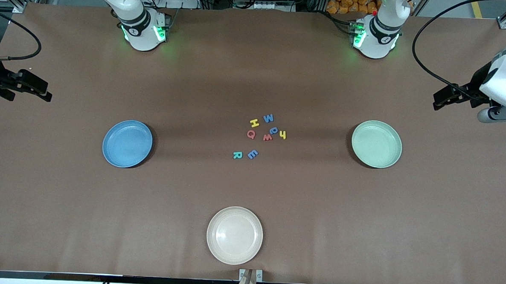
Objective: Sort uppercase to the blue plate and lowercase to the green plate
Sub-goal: 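Move the left gripper over the letters while the right gripper nears the blue plate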
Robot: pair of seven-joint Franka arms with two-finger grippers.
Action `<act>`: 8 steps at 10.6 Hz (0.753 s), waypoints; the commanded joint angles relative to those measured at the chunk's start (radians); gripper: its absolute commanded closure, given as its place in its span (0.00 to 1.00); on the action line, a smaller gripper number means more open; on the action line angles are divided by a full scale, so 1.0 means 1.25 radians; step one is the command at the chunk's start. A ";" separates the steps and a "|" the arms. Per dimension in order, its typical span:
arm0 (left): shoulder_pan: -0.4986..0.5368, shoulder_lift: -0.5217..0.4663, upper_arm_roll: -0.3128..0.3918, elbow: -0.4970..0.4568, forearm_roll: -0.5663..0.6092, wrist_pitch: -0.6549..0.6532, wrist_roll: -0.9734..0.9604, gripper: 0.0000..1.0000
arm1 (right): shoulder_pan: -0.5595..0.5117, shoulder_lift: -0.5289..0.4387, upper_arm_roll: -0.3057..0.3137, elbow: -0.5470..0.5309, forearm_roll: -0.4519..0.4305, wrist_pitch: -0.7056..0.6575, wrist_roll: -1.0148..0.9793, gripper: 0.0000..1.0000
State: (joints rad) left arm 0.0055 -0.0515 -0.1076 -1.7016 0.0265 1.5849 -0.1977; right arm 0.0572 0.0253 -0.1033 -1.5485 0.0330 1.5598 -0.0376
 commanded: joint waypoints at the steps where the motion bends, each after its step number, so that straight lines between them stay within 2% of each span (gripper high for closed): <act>1: 0.002 -0.013 -0.051 -0.024 -0.003 0.002 -0.072 0.00 | -0.008 -0.019 -0.002 -0.031 0.015 0.022 -0.024 0.00; 3: 0.001 -0.002 -0.067 -0.035 -0.005 0.014 -0.079 0.00 | -0.008 -0.025 -0.002 -0.037 0.015 0.024 -0.024 0.00; 6: -0.001 0.018 -0.130 -0.127 -0.019 0.160 -0.168 0.00 | -0.006 -0.024 0.000 -0.050 0.014 0.025 -0.024 0.00; 8: -0.001 0.073 -0.174 -0.133 -0.019 0.222 -0.226 0.00 | -0.006 -0.026 0.003 -0.052 0.015 0.017 -0.024 0.00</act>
State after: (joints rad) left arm -0.0009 0.0029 -0.2913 -1.8613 0.0164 1.8108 -0.4243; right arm 0.0543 0.0252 -0.1042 -1.5793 0.0331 1.5764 -0.0516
